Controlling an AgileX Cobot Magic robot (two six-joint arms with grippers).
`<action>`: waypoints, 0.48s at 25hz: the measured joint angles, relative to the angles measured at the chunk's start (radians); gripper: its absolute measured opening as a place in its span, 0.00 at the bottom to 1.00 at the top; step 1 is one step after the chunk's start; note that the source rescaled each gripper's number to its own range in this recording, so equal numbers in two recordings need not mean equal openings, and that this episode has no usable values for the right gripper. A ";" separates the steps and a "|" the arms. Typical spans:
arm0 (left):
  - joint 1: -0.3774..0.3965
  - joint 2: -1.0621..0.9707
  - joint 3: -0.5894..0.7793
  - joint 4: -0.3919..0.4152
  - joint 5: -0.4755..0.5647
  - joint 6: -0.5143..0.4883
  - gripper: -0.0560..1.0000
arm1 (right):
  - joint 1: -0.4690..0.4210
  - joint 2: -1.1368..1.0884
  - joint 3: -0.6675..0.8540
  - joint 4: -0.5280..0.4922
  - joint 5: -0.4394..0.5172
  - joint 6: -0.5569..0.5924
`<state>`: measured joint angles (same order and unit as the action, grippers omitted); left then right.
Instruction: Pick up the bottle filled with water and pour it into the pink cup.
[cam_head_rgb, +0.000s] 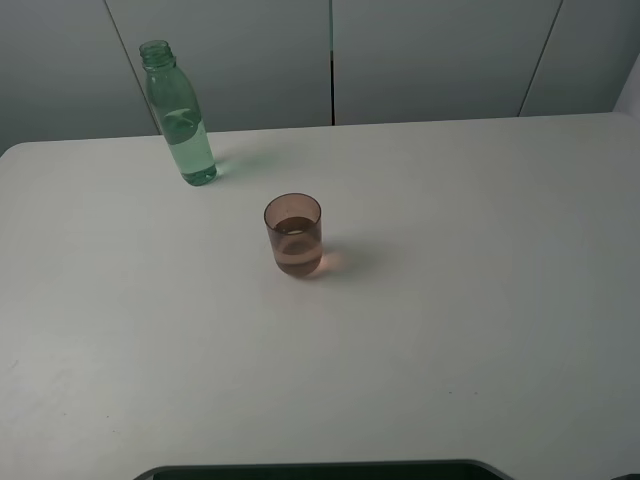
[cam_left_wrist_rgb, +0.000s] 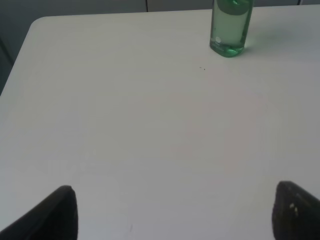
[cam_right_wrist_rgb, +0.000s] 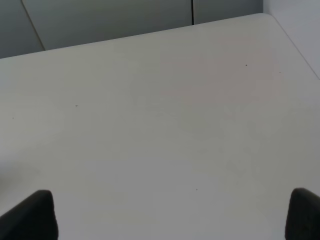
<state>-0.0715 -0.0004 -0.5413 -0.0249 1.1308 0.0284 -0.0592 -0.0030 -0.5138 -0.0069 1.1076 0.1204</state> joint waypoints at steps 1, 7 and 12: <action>0.000 0.000 0.000 0.000 0.000 0.000 1.00 | 0.000 0.000 0.000 0.000 0.000 0.000; 0.000 0.000 0.000 0.000 0.000 -0.013 1.00 | 0.000 0.000 0.000 0.000 0.000 0.000; 0.000 0.000 0.000 0.000 0.000 -0.017 1.00 | 0.000 0.000 0.000 0.000 0.000 0.000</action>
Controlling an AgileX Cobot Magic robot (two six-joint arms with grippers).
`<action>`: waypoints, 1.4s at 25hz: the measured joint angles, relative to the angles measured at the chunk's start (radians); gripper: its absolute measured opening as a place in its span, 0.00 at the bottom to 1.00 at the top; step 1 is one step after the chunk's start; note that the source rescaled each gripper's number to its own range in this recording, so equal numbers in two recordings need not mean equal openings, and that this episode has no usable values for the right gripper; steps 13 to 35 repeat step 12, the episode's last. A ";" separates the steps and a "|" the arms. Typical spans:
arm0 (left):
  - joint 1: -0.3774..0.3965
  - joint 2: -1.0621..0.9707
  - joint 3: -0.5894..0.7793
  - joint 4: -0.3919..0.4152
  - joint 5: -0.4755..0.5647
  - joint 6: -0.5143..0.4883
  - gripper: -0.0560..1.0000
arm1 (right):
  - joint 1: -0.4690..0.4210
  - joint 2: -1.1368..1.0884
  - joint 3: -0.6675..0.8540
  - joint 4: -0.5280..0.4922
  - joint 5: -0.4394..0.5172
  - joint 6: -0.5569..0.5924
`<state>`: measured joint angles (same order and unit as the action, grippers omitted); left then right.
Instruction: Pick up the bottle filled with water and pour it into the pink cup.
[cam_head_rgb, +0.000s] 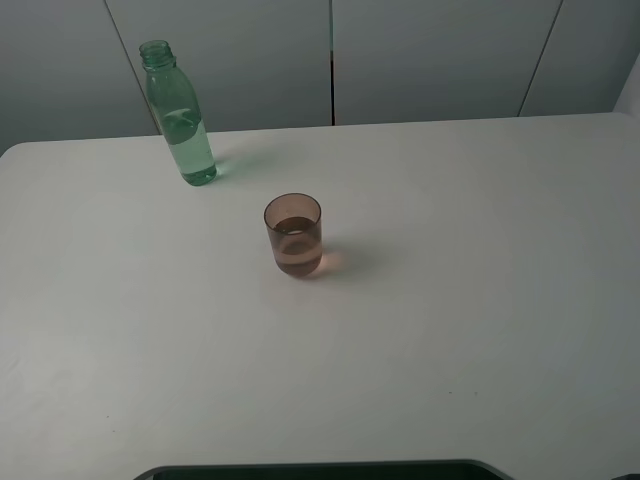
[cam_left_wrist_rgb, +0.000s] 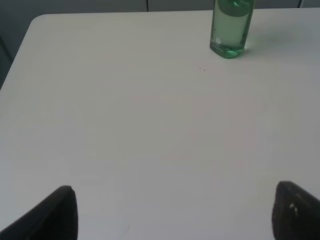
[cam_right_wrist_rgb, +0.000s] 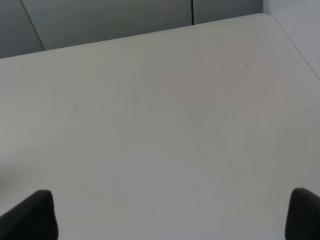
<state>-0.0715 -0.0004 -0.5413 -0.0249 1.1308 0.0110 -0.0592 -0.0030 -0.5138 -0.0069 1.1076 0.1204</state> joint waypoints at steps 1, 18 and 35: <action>0.000 0.000 0.000 0.000 0.000 0.000 1.00 | 0.000 0.000 0.000 0.000 0.000 0.000; 0.000 0.000 0.000 0.000 0.000 0.000 1.00 | 0.000 0.000 0.000 0.000 0.000 0.000; 0.000 0.000 0.000 0.000 0.000 0.000 1.00 | 0.000 0.000 0.000 0.000 0.000 0.000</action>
